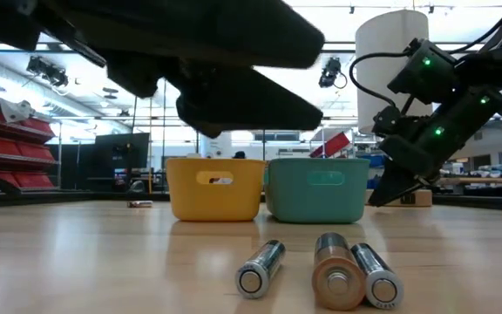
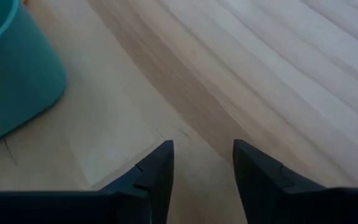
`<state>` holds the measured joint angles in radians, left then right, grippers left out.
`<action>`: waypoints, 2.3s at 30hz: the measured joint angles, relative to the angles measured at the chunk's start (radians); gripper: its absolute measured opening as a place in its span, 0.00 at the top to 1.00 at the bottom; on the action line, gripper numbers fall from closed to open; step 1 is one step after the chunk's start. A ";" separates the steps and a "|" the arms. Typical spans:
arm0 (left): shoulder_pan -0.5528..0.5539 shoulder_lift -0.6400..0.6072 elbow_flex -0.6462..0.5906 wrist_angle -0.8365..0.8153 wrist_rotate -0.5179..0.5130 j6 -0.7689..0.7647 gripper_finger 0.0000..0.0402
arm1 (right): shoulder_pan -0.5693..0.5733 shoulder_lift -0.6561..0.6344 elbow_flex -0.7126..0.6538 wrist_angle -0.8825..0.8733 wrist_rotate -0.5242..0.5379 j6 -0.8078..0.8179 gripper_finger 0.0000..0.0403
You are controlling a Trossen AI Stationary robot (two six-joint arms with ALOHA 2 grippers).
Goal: Sort batteries
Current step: Put the black battery into the yellow bin
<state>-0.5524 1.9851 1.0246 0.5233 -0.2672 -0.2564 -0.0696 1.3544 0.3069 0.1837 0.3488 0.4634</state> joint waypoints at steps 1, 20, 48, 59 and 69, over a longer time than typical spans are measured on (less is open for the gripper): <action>0.001 0.009 0.000 0.003 0.000 -0.006 0.14 | 0.000 0.000 0.000 0.000 -0.001 -0.007 0.62; -0.004 0.127 0.073 -0.086 0.012 0.017 0.07 | 0.002 0.000 0.000 -0.014 -0.018 -0.022 0.57; -0.016 0.149 0.073 -0.028 -0.005 -0.036 0.09 | 0.004 0.000 0.000 -0.027 -0.053 0.016 0.57; -0.021 0.166 0.074 -0.014 -0.066 -0.034 0.09 | 0.004 0.000 0.000 -0.028 -0.055 0.016 0.57; -0.023 0.222 0.115 -0.004 -0.053 0.019 0.10 | 0.004 0.000 0.001 -0.030 -0.063 0.016 0.57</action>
<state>-0.5758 2.2074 1.1393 0.5192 -0.3203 -0.2377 -0.0658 1.3540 0.3077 0.1539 0.2859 0.4793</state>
